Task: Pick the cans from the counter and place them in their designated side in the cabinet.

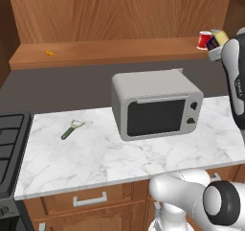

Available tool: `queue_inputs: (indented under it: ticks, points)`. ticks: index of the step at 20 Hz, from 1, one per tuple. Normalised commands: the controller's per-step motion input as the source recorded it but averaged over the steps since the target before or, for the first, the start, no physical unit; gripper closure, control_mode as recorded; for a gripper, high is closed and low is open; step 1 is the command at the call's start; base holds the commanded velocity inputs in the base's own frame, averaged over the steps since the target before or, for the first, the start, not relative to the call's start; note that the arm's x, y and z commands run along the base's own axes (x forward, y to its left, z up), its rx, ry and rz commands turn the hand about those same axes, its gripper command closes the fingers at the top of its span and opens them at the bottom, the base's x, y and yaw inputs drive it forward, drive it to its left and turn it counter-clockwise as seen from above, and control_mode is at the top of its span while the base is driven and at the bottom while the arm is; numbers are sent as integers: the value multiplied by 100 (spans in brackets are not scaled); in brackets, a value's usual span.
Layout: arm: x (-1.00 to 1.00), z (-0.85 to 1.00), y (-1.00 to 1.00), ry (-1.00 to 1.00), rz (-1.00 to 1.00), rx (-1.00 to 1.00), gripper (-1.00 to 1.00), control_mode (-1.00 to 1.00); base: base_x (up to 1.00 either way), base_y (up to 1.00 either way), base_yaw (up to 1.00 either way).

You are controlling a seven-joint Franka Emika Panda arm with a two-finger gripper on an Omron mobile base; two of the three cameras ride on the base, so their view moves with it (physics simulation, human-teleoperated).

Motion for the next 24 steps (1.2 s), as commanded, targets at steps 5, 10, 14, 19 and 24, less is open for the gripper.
queue_inputs:
  ticks: [5, 10, 14, 19, 24]
  points:
    - [14, 0, 0, 0, 0, 0, 100, -100, 0, 0, 0]
    - [12, 0, 0, 0, 0, 0, 100, -100, 0, 0, 0]
    - [10, 0, 0, 0, 0, 0, 100, -100, 0, 0, 0]
    - [11, 0, 0, 0, 0, 0, 100, -100, 0, 0, 0]
    - [12, 0, 0, 0, 0, 0, 100, -100, 0, 0, 0]
